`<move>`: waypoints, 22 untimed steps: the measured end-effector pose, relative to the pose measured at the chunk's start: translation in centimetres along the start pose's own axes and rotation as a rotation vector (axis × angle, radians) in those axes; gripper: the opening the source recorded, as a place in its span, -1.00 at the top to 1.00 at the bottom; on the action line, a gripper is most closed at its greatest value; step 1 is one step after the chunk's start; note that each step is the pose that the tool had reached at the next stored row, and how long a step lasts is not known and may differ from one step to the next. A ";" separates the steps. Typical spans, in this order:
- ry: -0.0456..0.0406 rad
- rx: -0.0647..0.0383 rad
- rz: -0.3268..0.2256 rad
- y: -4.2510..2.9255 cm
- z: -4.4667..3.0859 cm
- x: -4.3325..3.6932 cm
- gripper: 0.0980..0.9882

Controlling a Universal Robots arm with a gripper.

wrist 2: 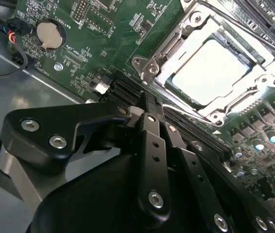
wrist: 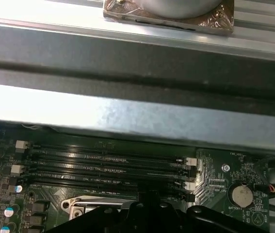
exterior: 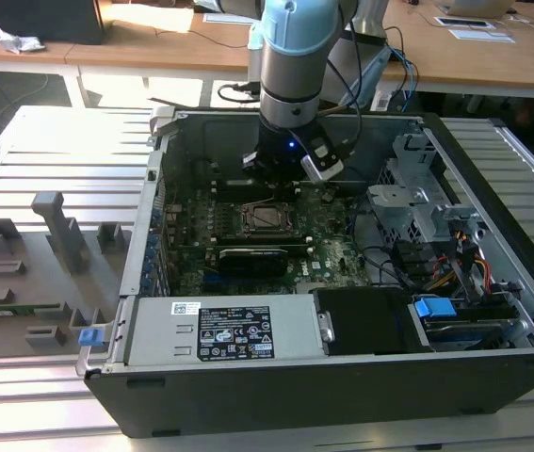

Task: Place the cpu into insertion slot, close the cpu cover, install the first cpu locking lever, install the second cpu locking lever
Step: 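Install the first cpu locking lever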

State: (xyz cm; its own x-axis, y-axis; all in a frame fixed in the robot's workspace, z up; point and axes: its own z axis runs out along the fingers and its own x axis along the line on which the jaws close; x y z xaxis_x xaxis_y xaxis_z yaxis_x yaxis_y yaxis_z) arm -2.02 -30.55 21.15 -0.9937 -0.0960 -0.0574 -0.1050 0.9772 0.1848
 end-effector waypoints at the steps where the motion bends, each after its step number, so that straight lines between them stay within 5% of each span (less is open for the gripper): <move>1: 0.0009 0.000 0.000 -0.04 0.20 -0.01 0.98; 22: 0.0016 0.003 0.000 -0.60 0.66 -0.40 0.98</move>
State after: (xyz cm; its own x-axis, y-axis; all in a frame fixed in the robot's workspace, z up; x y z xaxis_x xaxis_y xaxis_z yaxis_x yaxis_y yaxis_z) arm -1.54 -30.97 20.42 -0.9938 -0.0962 -0.0558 -0.1048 0.9778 0.1816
